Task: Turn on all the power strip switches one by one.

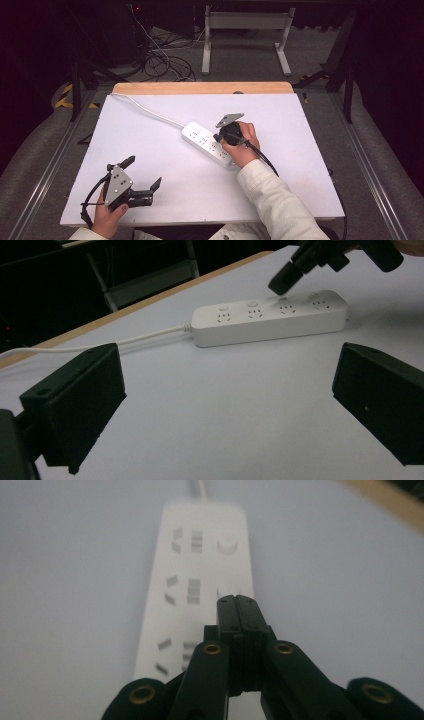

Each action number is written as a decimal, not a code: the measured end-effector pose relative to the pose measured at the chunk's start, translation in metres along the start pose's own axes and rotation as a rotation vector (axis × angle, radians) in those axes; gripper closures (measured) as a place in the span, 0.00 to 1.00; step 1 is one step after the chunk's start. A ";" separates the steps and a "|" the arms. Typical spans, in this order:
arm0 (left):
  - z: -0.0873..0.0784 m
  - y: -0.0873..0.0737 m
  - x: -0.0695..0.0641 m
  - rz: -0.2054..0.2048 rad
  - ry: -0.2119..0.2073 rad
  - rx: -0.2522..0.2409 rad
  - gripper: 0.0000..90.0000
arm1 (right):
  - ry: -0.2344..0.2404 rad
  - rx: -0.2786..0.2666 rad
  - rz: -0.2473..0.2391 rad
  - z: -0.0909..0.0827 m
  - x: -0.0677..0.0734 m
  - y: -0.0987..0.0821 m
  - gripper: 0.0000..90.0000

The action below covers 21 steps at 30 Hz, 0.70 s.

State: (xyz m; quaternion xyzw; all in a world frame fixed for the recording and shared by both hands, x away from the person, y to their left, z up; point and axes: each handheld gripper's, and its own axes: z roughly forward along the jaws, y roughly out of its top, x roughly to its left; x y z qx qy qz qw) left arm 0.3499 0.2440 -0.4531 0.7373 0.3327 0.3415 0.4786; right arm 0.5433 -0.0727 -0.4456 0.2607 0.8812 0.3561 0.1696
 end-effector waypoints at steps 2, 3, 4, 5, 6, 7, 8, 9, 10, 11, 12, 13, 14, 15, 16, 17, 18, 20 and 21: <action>0.000 0.000 0.001 -0.005 -0.001 0.003 0.01 | 0.017 -0.126 0.040 -0.012 -0.001 0.008 1.00; 0.000 0.000 0.001 -0.005 -0.001 0.003 0.01 | 0.021 -0.143 0.036 -0.016 -0.001 0.013 1.00; 0.001 0.000 0.001 -0.009 0.000 0.001 0.01 | 0.019 -0.145 0.025 -0.019 0.000 0.017 1.00; 0.002 -0.001 0.001 -0.012 -0.003 0.006 0.01 | 0.019 -0.145 0.025 -0.019 0.000 0.017 1.00; 0.002 -0.001 0.001 -0.011 -0.003 0.007 0.01 | 0.017 -0.144 0.015 -0.021 0.001 0.020 1.00; 0.002 -0.001 0.001 -0.006 -0.002 0.006 0.01 | 0.015 -0.142 0.009 -0.022 0.001 0.021 1.00; 0.001 -0.001 0.001 -0.006 -0.001 0.004 0.01 | 0.015 -0.140 0.011 -0.022 0.000 0.023 1.00; 0.001 -0.001 0.001 -0.008 -0.002 0.002 0.01 | 0.015 -0.140 0.011 -0.022 0.000 0.023 1.00; 0.000 -0.001 0.001 -0.008 -0.001 0.002 0.01 | 0.014 -0.139 0.017 -0.022 -0.001 0.023 1.00; 0.000 -0.001 0.001 -0.006 0.001 0.000 0.01 | 0.017 -0.140 0.024 -0.022 -0.002 0.023 1.00; 0.000 -0.001 0.002 -0.008 0.002 -0.002 0.01 | 0.019 -0.139 0.027 -0.021 -0.002 0.024 1.00; 0.000 -0.001 0.002 -0.012 0.001 -0.003 0.01 | 0.020 -0.138 0.025 -0.021 -0.002 0.024 1.00; 0.000 -0.001 0.002 -0.013 0.001 -0.003 0.01 | 0.017 -0.135 0.023 -0.020 -0.002 0.025 1.00; 0.000 0.000 0.002 -0.009 0.002 -0.002 0.01 | 0.017 -0.133 0.023 -0.020 -0.002 0.026 1.00; 0.000 -0.001 0.002 -0.008 0.002 0.001 0.01 | 0.017 -0.132 0.020 -0.020 -0.002 0.027 1.00; 0.000 -0.001 0.002 -0.007 0.001 0.002 0.01 | 0.015 -0.131 0.021 -0.019 -0.002 0.027 1.00; 0.000 -0.001 0.001 -0.006 0.002 0.001 0.01 | 0.016 -0.129 0.025 -0.017 -0.002 0.029 1.00; 0.000 0.000 0.002 -0.007 0.002 0.000 0.01 | 0.018 -0.123 0.034 -0.012 -0.003 0.029 1.00; 0.000 -0.001 0.002 -0.007 0.002 -0.001 0.01 | 0.018 -0.123 0.034 -0.012 -0.003 0.029 1.00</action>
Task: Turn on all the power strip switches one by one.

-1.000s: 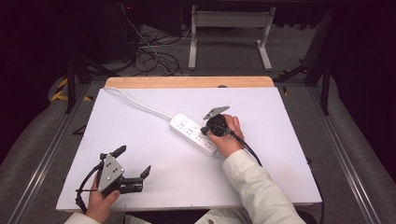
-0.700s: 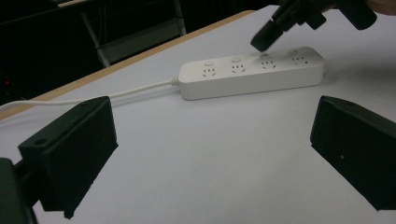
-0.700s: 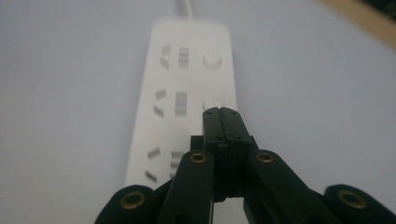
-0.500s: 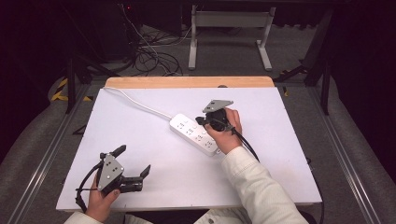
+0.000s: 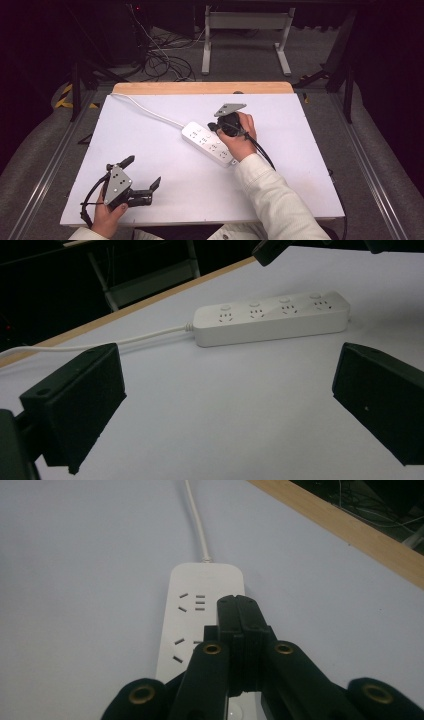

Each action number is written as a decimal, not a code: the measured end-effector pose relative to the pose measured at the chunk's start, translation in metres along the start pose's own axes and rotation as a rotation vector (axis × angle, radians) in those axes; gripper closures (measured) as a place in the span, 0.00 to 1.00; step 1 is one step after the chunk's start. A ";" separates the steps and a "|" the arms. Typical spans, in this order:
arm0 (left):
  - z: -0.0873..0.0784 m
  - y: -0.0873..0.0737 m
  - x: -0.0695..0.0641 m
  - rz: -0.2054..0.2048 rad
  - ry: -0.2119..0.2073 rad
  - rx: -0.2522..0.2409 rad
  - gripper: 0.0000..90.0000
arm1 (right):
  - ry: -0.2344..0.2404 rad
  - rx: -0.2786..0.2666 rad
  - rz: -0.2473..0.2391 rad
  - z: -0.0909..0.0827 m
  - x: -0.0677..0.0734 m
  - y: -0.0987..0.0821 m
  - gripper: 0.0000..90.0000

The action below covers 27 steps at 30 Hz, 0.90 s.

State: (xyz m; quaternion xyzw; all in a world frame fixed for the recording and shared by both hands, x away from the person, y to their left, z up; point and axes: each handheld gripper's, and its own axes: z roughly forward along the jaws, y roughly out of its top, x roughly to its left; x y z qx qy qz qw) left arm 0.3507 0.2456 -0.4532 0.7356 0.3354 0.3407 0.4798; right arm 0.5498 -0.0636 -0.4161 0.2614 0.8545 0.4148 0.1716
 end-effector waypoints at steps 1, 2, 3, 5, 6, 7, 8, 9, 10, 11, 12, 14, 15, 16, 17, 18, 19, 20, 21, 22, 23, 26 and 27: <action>0.000 0.000 0.000 -0.003 0.000 0.000 0.01 | -0.001 0.006 0.002 0.003 -0.001 -0.001 1.00; 0.000 0.000 0.000 -0.004 0.000 -0.001 0.01 | 0.002 0.024 0.010 0.009 -0.002 -0.002 1.00; 0.000 0.000 0.000 -0.004 0.000 -0.001 0.01 | 0.004 0.038 0.008 0.012 -0.002 -0.004 1.00; 0.000 0.000 0.000 -0.001 0.000 0.001 0.01 | 0.007 0.063 0.006 0.019 -0.002 -0.006 1.00; 0.000 0.000 0.000 0.000 0.000 0.002 0.01 | 0.007 0.063 0.006 0.019 -0.002 -0.006 1.00; 0.000 0.000 0.000 0.000 0.000 0.002 0.01 | 0.010 0.072 0.006 0.022 -0.001 -0.007 1.00; 0.000 0.000 0.000 -0.001 0.000 0.000 0.01 | 0.012 0.079 0.006 0.024 -0.001 -0.008 1.00; 0.000 0.000 0.000 -0.003 -0.001 0.001 0.01 | 0.015 0.082 0.007 0.027 -0.001 -0.008 1.00; 0.000 0.000 0.000 -0.003 0.000 0.001 0.01 | 0.017 0.086 0.012 0.029 0.000 -0.009 1.00; 0.000 0.000 0.000 -0.004 0.000 0.001 0.01 | 0.016 0.095 0.008 0.030 0.000 -0.009 1.00; 0.000 0.000 0.001 -0.003 0.000 0.002 0.01 | 0.017 0.103 0.008 0.033 0.000 -0.010 1.00; 0.000 0.000 0.000 -0.003 -0.001 0.000 0.01 | 0.017 0.109 0.007 0.034 0.001 -0.011 1.00; 0.000 0.000 0.000 -0.003 -0.002 0.000 0.01 | 0.017 0.109 0.003 0.035 0.001 -0.012 1.00; 0.000 0.000 0.000 -0.002 -0.001 0.000 0.01 | 0.014 0.112 0.003 0.037 0.002 -0.012 1.00; 0.000 0.000 0.000 -0.001 -0.001 0.000 0.01 | 0.014 0.112 0.003 0.037 0.002 -0.012 1.00; 0.000 0.000 0.000 0.000 0.000 -0.001 0.01 | 0.014 0.115 0.002 0.038 0.002 -0.012 1.00; 0.000 0.000 0.000 0.000 0.000 -0.001 0.01 | 0.014 0.115 0.002 0.038 0.002 -0.012 1.00; 0.000 0.000 0.000 -0.002 -0.001 0.000 0.01 | 0.008 0.123 0.003 0.040 0.002 -0.013 1.00; 0.000 0.000 0.000 -0.002 -0.001 0.000 0.01 | 0.008 0.123 0.003 0.040 0.002 -0.013 1.00; 0.000 0.000 0.000 -0.003 -0.001 0.000 0.01 | 0.008 0.126 0.004 0.040 0.002 -0.013 1.00; 0.000 0.000 0.000 0.000 0.000 -0.001 0.01 | -0.001 0.133 0.004 0.041 0.001 -0.014 1.00; 0.000 0.000 0.000 -0.001 -0.001 -0.002 0.01 | -0.002 0.126 0.004 0.042 0.001 -0.015 1.00; 0.000 0.000 0.000 0.000 -0.001 -0.002 0.01 | -0.006 0.125 -0.002 0.043 0.002 -0.015 1.00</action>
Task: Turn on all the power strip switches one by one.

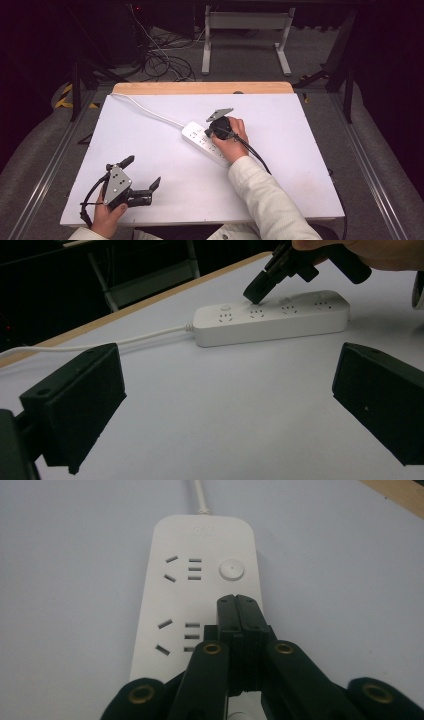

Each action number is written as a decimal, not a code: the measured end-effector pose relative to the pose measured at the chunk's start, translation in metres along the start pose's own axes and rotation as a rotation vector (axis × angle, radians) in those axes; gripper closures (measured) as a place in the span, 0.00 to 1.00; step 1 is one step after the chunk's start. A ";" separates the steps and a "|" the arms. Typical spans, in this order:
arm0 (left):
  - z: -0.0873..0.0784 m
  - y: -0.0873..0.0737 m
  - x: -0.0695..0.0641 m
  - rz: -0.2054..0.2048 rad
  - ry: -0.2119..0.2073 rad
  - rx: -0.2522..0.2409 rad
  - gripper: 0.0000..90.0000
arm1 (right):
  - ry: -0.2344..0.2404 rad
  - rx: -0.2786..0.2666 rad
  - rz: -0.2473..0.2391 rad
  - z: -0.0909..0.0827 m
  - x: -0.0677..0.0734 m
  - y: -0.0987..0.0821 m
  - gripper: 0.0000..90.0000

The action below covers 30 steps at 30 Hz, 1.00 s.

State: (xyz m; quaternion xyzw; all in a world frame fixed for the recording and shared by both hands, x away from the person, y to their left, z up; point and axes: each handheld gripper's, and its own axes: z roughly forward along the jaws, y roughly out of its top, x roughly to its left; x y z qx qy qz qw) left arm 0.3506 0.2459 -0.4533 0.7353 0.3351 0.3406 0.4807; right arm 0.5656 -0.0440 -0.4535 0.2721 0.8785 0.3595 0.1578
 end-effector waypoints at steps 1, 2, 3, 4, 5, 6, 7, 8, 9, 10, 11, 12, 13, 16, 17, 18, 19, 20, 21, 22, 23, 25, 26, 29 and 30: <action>0.000 0.000 0.000 0.000 0.000 0.000 0.01 | -0.005 0.000 -0.004 0.000 0.001 0.000 1.00; 0.000 0.000 0.000 -0.002 -0.002 0.001 0.01 | -0.014 0.004 -0.013 0.001 0.002 0.001 1.00; 0.000 0.000 0.000 -0.001 -0.001 0.000 0.01 | -0.015 0.006 -0.011 0.001 0.003 0.001 1.00; 0.000 0.000 0.000 -0.001 -0.001 0.000 0.01 | -0.014 0.005 -0.008 0.001 0.002 0.001 1.00; 0.000 0.000 0.000 -0.001 -0.001 0.000 0.01 | -0.014 0.005 -0.008 0.001 0.002 0.001 1.00; 0.000 0.000 -0.001 0.000 0.000 0.000 0.01 | -0.014 0.007 -0.008 0.001 0.002 0.001 1.00; 0.000 0.000 -0.001 0.000 0.000 0.000 0.01 | -0.015 0.008 -0.016 0.001 0.003 0.001 1.00; 0.000 0.000 -0.001 -0.001 0.000 0.000 0.01 | -0.022 0.011 -0.018 0.002 0.004 0.001 1.00; 0.000 0.000 -0.001 -0.002 0.000 0.000 0.01 | -0.022 0.011 -0.018 0.002 0.004 0.001 1.00; 0.000 0.000 -0.001 -0.002 0.000 0.000 0.01 | -0.025 0.012 -0.021 0.002 0.004 0.001 1.00; 0.000 0.000 -0.001 -0.002 -0.002 0.002 0.01 | -0.025 0.014 -0.020 0.002 0.004 0.001 1.00; 0.000 0.000 -0.001 -0.002 -0.001 0.002 0.01 | -0.019 0.014 -0.006 0.002 0.003 0.000 1.00; 0.000 0.000 -0.001 0.000 0.000 0.001 0.01 | -0.019 0.014 -0.002 0.002 0.003 0.000 1.00; -0.001 0.000 -0.001 0.000 0.000 0.000 0.01 | -0.032 0.019 -0.012 0.002 0.005 0.000 1.00; -0.001 0.000 -0.001 0.000 0.000 0.001 0.01 | -0.032 0.019 -0.012 0.002 0.005 0.000 1.00; -0.001 0.000 -0.001 -0.002 0.000 0.000 0.01 | -0.033 0.019 -0.011 0.002 0.006 0.000 1.00; -0.001 0.000 -0.001 -0.001 -0.001 0.000 0.01 | -0.029 0.018 -0.002 0.002 0.005 0.000 1.00; -0.001 0.000 -0.001 0.000 0.000 0.001 0.01 | -0.022 0.016 0.002 0.003 0.004 0.000 1.00; -0.001 0.000 -0.001 0.000 0.000 0.001 0.01 | -0.023 0.016 0.009 0.003 0.004 0.000 1.00; -0.001 0.000 -0.001 0.001 0.000 0.000 0.01 | -0.023 0.016 0.009 0.003 0.004 0.000 1.00; -0.001 0.000 -0.001 0.000 0.000 0.001 0.01 | -0.016 0.016 0.021 0.003 0.003 -0.001 1.00; 0.000 0.000 -0.001 -0.002 0.000 0.001 0.01 | -0.016 0.016 0.022 0.003 0.003 -0.001 1.00; 0.000 0.000 -0.001 -0.002 0.000 0.001 0.01 | -0.014 0.016 0.022 0.003 0.002 -0.001 1.00; -0.001 0.000 -0.001 -0.001 0.000 0.001 0.01 | -0.006 0.013 0.030 0.003 0.001 -0.002 1.00; -0.001 0.000 -0.001 -0.002 -0.001 0.001 0.01 | -0.001 0.013 0.029 0.003 0.001 -0.002 1.00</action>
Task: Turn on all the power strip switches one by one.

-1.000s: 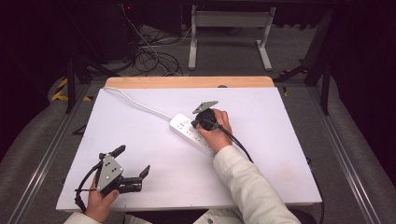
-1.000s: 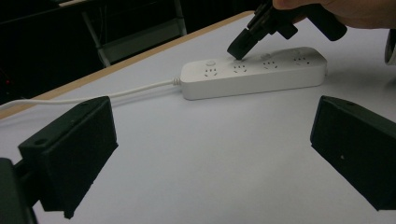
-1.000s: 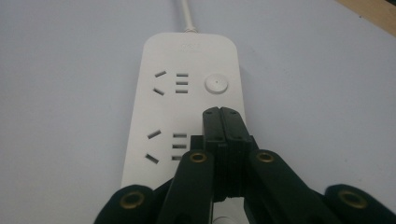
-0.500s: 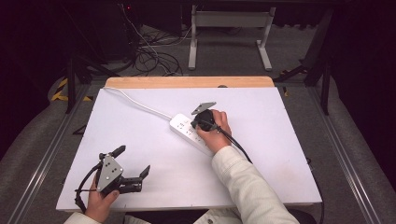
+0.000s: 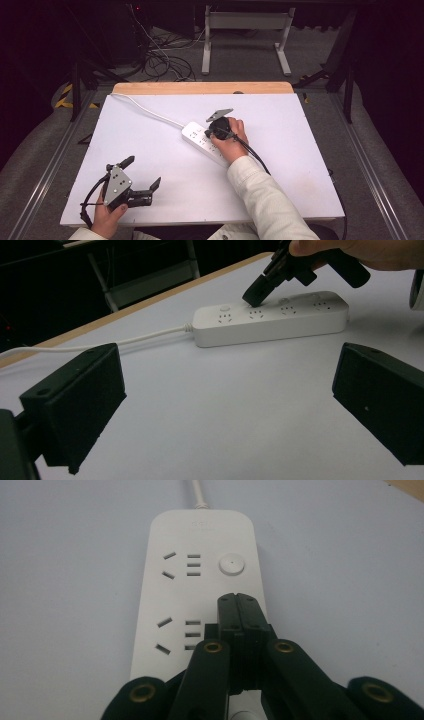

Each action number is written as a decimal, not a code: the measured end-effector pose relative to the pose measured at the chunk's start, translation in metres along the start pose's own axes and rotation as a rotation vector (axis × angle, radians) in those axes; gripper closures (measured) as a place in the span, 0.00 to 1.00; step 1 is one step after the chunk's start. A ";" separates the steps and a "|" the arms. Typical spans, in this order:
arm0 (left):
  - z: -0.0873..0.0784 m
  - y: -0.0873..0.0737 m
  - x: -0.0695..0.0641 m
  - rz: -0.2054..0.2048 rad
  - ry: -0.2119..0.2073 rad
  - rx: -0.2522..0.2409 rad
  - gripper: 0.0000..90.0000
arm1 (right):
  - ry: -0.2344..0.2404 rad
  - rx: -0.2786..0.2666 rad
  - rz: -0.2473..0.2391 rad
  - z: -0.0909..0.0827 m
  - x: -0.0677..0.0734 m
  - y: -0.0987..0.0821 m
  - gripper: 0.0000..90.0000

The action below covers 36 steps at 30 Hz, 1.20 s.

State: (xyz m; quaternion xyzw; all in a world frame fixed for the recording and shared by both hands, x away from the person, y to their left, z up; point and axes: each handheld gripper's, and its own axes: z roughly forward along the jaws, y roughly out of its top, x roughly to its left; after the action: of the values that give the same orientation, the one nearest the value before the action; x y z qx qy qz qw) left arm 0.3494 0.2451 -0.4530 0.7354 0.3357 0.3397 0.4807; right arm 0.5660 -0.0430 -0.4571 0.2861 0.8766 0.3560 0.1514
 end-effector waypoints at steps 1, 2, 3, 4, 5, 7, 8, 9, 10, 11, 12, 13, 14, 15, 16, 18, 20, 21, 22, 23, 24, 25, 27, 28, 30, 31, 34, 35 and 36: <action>0.000 0.000 0.000 0.000 0.000 0.000 0.01 | 0.000 0.002 -0.006 0.000 0.000 0.000 1.00; 0.000 0.000 0.000 0.000 0.000 0.000 0.01 | -0.005 0.003 -0.007 0.000 0.001 0.000 1.00; 0.000 0.000 0.000 0.000 0.001 0.000 0.01 | -0.007 0.004 -0.007 0.000 0.001 0.000 1.00; 0.000 0.000 0.000 0.000 0.002 0.001 0.01 | -0.007 0.004 -0.007 0.000 0.001 0.000 1.00; 0.000 0.000 0.000 -0.002 0.002 0.001 0.01 | -0.011 0.001 0.012 0.000 0.001 0.000 1.00; 0.000 0.000 0.001 0.002 0.004 0.002 0.01 | 0.005 -0.016 -0.006 -0.004 0.002 0.003 1.00; 0.000 0.000 0.001 0.003 0.004 0.001 0.01 | 0.017 -0.075 0.003 -0.011 0.002 0.006 1.00; -0.001 0.000 0.002 0.001 0.004 0.000 0.01 | 0.032 -0.142 0.028 -0.018 0.001 0.009 1.00; -0.001 0.000 0.002 0.001 0.004 0.000 0.01 | 0.039 -0.186 0.044 -0.024 0.002 0.013 1.00; 0.000 0.000 0.002 -0.001 0.005 -0.001 0.01 | 0.039 -0.186 0.044 -0.024 0.002 0.013 1.00; 0.001 0.000 0.002 -0.011 0.003 -0.001 0.01 | 0.030 -0.191 0.031 -0.029 0.003 0.017 1.00; 0.001 0.000 0.002 -0.011 0.001 0.001 0.01 | 0.016 -0.187 0.007 -0.032 0.005 0.021 1.00; 0.001 0.000 0.001 -0.005 0.001 0.002 0.01 | 0.012 -0.184 -0.007 -0.034 0.007 0.024 1.00; 0.000 0.000 0.001 0.004 0.005 0.000 0.01 | 0.014 -0.180 -0.016 -0.035 0.008 0.025 1.00; 0.000 0.000 0.001 0.004 0.004 -0.002 0.01 | 0.015 -0.180 -0.021 -0.035 0.009 0.027 1.00; -0.001 0.000 0.001 -0.003 0.004 -0.003 0.01 | 0.017 -0.179 -0.023 -0.034 0.010 0.029 1.00; -0.001 0.000 0.001 0.002 0.005 0.000 0.01 | 0.020 -0.177 -0.021 -0.033 0.010 0.030 1.00; -0.001 0.000 0.001 -0.002 0.004 -0.002 0.01 | 0.020 -0.175 -0.021 -0.033 0.010 0.030 1.00; -0.001 0.000 0.001 -0.003 0.003 -0.001 0.01 | 0.022 -0.174 -0.020 -0.033 0.010 0.031 1.00; -0.001 0.000 0.001 -0.004 0.003 -0.003 0.01 | 0.023 -0.175 -0.019 -0.032 0.010 0.031 1.00; -0.001 0.000 0.001 -0.004 0.002 -0.003 0.01 | 0.023 -0.174 -0.019 -0.032 0.010 0.032 1.00; -0.001 0.000 0.001 -0.004 0.002 -0.002 0.01 | 0.022 -0.172 -0.020 -0.031 0.010 0.033 1.00; -0.001 0.000 0.001 -0.002 0.003 -0.003 0.01 | 0.023 -0.173 -0.015 -0.029 0.009 0.034 1.00; -0.001 0.000 0.001 0.001 0.005 -0.004 0.01 | 0.026 -0.173 -0.013 -0.027 0.009 0.035 1.00; -0.001 0.000 0.001 -0.002 0.004 -0.004 0.01 | 0.029 -0.155 -0.013 -0.020 0.008 0.036 1.00; -0.001 0.000 0.001 -0.001 0.004 -0.003 0.01 | 0.029 -0.155 -0.013 -0.020 0.008 0.036 1.00; -0.001 0.000 0.001 -0.002 0.003 -0.003 0.01 | 0.026 -0.129 -0.017 -0.010 0.007 0.035 1.00; -0.001 0.000 0.001 -0.002 0.003 -0.004 0.01 | 0.027 -0.125 -0.014 -0.006 0.007 0.034 1.00; -0.001 0.000 0.001 0.001 0.004 -0.006 0.01 | 0.027 -0.122 -0.005 -0.003 0.006 0.034 1.00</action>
State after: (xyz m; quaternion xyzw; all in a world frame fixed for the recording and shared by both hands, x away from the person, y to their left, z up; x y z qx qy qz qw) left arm 0.3494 0.2467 -0.4525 0.7333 0.3356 0.3424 0.4821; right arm 0.5728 -0.0213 -0.4309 0.2693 0.8559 0.4124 0.1576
